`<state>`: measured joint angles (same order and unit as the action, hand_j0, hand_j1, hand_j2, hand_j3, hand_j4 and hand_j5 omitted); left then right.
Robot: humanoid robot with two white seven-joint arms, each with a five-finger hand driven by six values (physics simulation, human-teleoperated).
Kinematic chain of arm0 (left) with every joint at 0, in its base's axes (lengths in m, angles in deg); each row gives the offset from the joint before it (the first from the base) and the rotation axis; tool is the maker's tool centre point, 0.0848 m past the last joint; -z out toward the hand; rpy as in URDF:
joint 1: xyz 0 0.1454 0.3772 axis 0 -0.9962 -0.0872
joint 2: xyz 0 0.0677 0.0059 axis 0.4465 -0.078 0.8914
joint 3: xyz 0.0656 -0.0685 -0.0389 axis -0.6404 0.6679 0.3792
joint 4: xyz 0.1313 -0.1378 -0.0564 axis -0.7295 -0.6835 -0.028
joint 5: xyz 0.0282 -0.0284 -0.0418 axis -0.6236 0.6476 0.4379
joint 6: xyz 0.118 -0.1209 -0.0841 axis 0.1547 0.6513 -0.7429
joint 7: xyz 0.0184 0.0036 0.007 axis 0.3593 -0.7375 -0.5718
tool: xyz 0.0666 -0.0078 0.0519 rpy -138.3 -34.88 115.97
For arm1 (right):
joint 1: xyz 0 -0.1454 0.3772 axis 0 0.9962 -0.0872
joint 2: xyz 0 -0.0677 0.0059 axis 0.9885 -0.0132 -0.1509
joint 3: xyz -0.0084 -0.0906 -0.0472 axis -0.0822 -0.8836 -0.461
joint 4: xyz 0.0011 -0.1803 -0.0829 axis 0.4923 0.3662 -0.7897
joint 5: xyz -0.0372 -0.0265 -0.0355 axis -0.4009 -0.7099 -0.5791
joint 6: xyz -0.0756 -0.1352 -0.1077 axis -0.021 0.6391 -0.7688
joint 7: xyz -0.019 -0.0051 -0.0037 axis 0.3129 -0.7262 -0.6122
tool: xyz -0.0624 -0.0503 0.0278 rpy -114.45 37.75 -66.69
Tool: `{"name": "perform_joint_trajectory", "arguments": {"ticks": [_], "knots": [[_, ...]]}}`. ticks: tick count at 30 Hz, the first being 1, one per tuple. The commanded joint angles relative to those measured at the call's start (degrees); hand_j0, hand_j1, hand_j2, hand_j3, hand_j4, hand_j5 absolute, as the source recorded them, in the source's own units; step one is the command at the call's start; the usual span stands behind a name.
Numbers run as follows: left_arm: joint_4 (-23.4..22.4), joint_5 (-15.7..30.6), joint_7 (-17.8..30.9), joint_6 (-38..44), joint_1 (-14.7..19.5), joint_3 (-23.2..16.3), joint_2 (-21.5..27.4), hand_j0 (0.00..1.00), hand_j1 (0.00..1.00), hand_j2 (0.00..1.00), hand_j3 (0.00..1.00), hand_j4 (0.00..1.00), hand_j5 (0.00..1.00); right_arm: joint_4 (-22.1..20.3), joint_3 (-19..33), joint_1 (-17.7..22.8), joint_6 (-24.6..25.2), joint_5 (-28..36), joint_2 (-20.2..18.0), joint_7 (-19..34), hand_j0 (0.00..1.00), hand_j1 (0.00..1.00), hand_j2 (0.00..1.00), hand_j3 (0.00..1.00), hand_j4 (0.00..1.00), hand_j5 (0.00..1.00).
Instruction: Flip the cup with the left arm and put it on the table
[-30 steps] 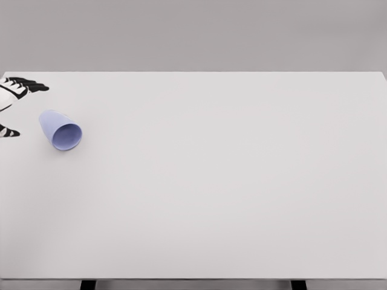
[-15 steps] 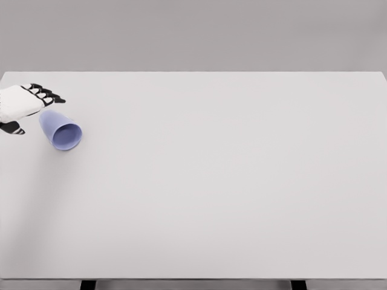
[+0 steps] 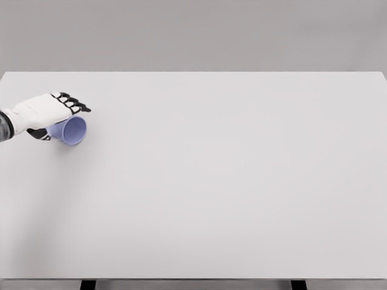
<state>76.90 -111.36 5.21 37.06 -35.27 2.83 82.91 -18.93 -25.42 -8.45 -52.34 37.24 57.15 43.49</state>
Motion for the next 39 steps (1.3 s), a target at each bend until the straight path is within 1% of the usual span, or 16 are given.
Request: {"name": "perform_joint_trajectory", "arguments": {"ticks": [1,4,5,7,10,14,17,19,25,29,34,39], "knots": [[0.08,0.06,-0.02,0.13,0.0,-0.38,0.06,1.0,1.0,1.0,1.0,1.0,1.0,0.0,0.0,0.0,0.0,0.0,0.0,0.01,1.0,1.0,1.0,1.0,1.0,1.0],[0.08,0.06,-0.02,0.13,-0.09,-0.38,0.06,0.99,0.99,0.99,0.99,0.99,0.99,0.0,0.0,0.0,0.0,0.0,0.0,0.01,1.0,1.0,1.0,1.0,1.0,1.0],[0.0,0.15,-0.11,0.13,-0.09,-0.82,0.06,0.94,0.94,0.94,0.94,0.94,0.94,0.0,0.0,0.0,0.0,0.0,0.0,0.01,1.0,1.0,1.0,1.0,1.0,1.0],[0.0,0.15,-0.02,0.13,-0.09,-1.0,0.06,0.89,0.89,0.89,0.89,0.89,0.89,0.0,0.0,0.0,0.08,0.0,0.0,0.01,1.0,1.0,1.0,1.0,1.0,1.0],[0.0,0.33,-0.02,0.13,-0.18,-1.0,0.24,0.78,0.78,0.78,0.78,0.78,0.78,0.0,0.0,0.0,0.08,0.0,0.0,0.01,1.0,1.0,1.0,1.0,1.0,1.0],[0.0,0.59,-0.11,0.13,-0.44,-1.08,0.33,0.73,0.73,0.73,0.73,0.73,0.73,0.0,0.0,0.0,0.0,0.0,0.0,0.01,1.0,1.0,1.0,1.0,1.0,1.0],[0.08,0.85,-0.02,0.13,-0.44,-1.0,0.41,0.64,0.64,0.64,0.64,0.64,0.64,0.0,0.0,0.0,0.0,0.0,0.0,0.01,1.0,1.0,1.0,1.0,1.0,1.0],[0.26,0.94,-0.02,0.13,-0.35,-1.0,0.5,0.61,0.61,0.61,0.61,0.61,0.61,0.0,0.0,0.0,0.08,0.0,0.0,0.01,1.0,1.0,1.0,1.0,1.0,1.0],[1.05,2.44,-0.02,0.13,0.35,-0.82,0.5,0.61,0.61,0.61,0.61,0.61,0.61,0.0,0.0,0.0,0.08,0.0,0.0,0.01,1.0,1.0,1.0,1.0,1.0,1.0],[2.9,3.93,-0.02,0.13,0.35,-0.65,0.68,0.61,0.61,0.61,0.61,0.61,0.61,0.0,0.0,0.0,0.0,0.0,0.0,0.01,1.0,1.0,1.0,1.0,1.0,1.0],[4.13,8.15,-0.02,0.13,0.53,-0.38,2.08,0.63,0.63,0.63,0.63,0.63,0.63,0.0,0.0,0.0,0.0,0.0,0.0,0.01,1.0,1.0,1.0,1.0,1.0,1.0],[4.39,14.12,-0.02,0.13,0.61,-0.21,3.31,0.63,0.63,0.63,0.63,0.63,0.63,0.0,0.0,0.0,0.0,0.0,0.0,0.01,1.0,1.0,1.0,1.0,1.0,1.0]]}}
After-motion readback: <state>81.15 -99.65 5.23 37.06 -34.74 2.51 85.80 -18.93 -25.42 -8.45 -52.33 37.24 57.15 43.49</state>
